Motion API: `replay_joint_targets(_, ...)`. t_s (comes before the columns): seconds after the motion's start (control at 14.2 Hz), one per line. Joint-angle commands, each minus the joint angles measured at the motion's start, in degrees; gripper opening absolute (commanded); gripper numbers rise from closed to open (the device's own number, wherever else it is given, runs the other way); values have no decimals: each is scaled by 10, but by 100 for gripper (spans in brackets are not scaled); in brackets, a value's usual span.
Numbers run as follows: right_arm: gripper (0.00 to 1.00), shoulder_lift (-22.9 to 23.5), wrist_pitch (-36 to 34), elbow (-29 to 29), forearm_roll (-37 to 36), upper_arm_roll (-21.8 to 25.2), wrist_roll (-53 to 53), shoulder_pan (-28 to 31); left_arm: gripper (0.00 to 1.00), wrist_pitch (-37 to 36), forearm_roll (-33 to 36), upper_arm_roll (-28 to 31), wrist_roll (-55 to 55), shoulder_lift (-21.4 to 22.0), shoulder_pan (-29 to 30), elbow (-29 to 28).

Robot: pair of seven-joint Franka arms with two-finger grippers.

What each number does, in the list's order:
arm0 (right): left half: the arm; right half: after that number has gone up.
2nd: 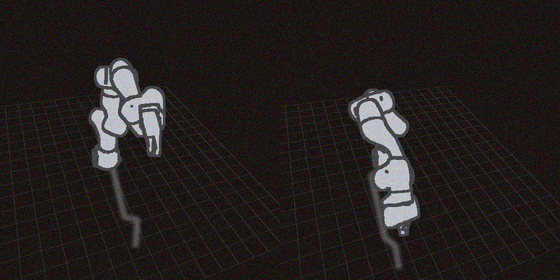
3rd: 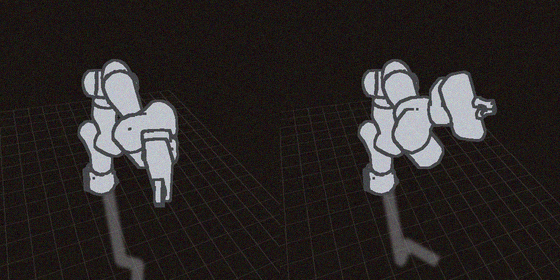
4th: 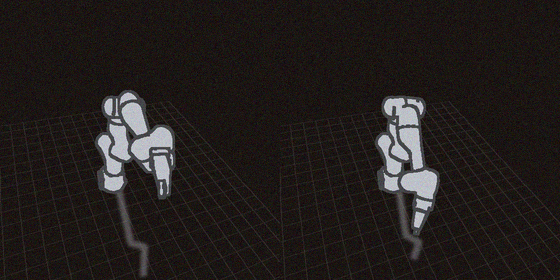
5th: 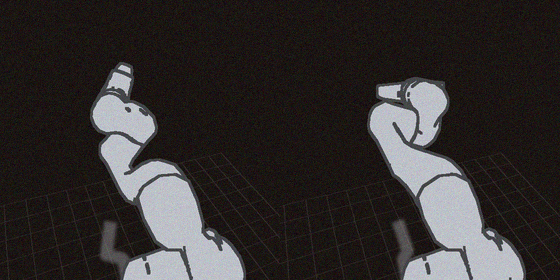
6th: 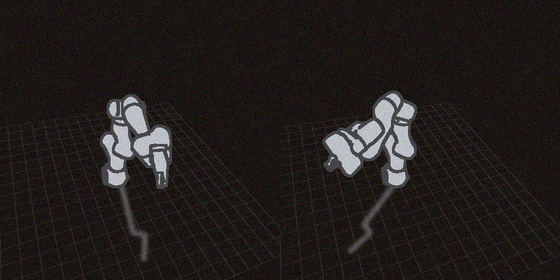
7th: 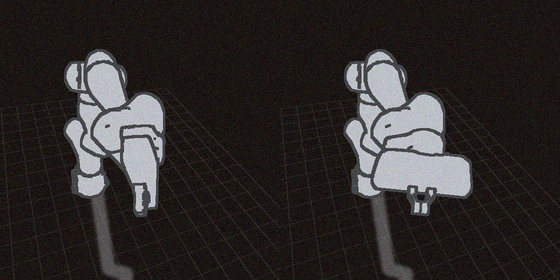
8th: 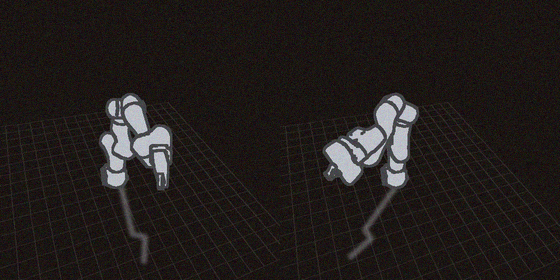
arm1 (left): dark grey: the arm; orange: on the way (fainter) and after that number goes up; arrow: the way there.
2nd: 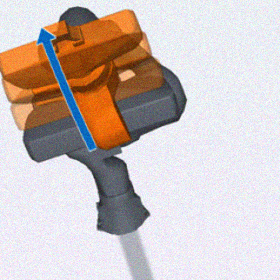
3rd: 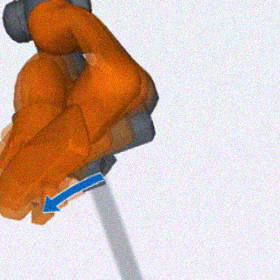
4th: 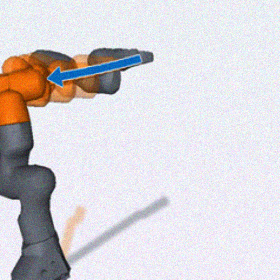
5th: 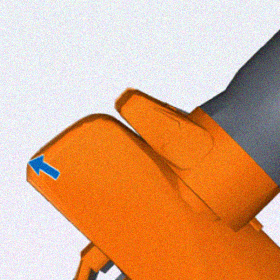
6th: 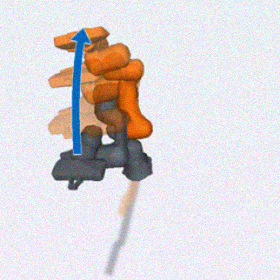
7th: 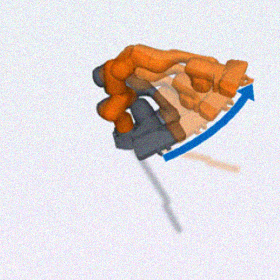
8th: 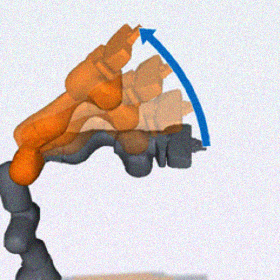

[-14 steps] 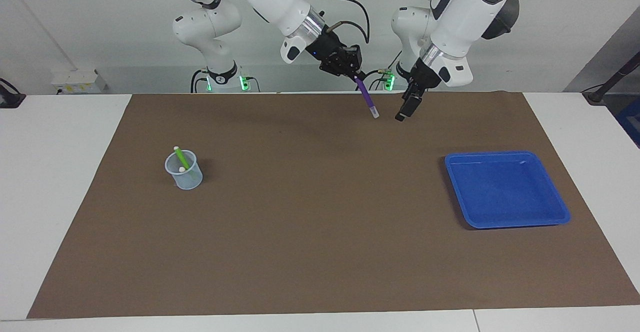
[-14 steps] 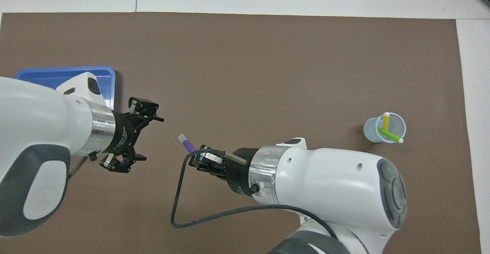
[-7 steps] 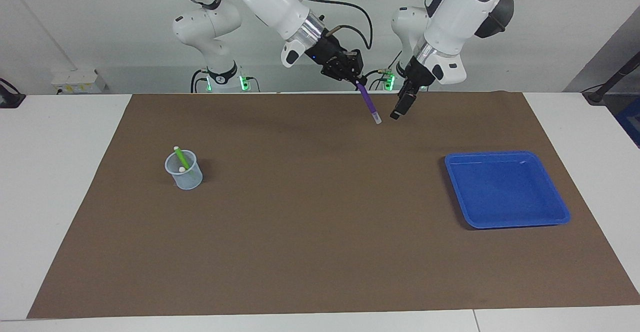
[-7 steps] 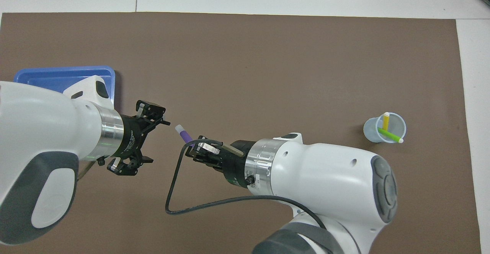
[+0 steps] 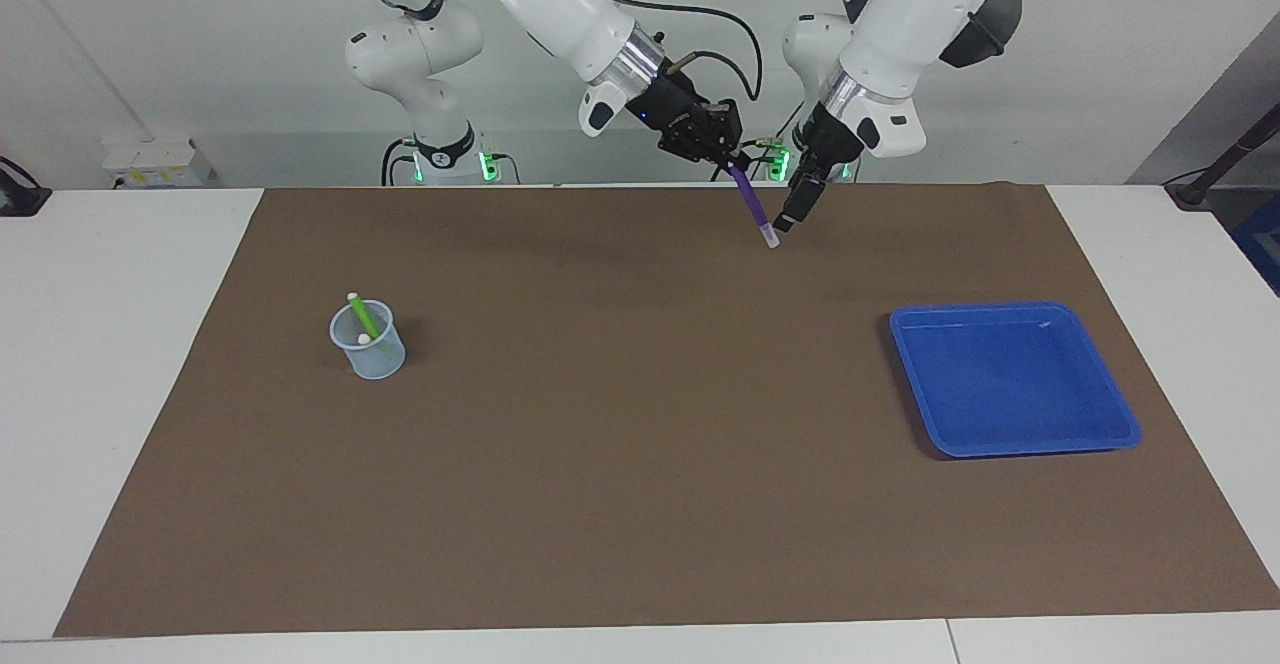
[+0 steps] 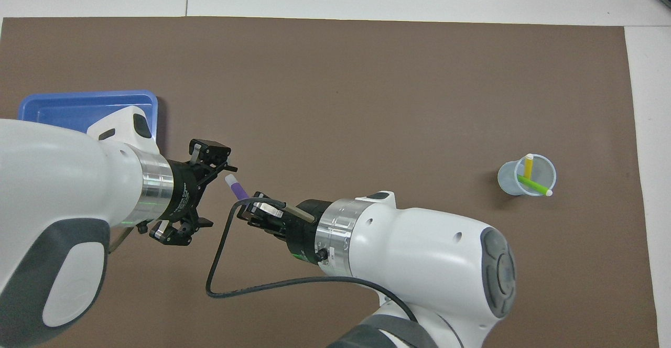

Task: Right arm passes pens to left for tray arrangement
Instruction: 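Carry the pen forward with the right gripper while the left gripper approaches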

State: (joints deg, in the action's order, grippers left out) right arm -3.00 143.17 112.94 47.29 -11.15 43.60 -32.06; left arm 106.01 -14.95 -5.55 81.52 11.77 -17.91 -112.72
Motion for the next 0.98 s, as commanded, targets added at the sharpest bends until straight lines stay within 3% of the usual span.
replay_joint_targets(0.0,0,5,7,-8,14,-1,6,0,95,-6,-5,-1,13,7,-4,3)
replay_joint_targets(0.91,0,5,3,-6,15,-1,4,1,92,17,-6,-27,58,3,-4,14)
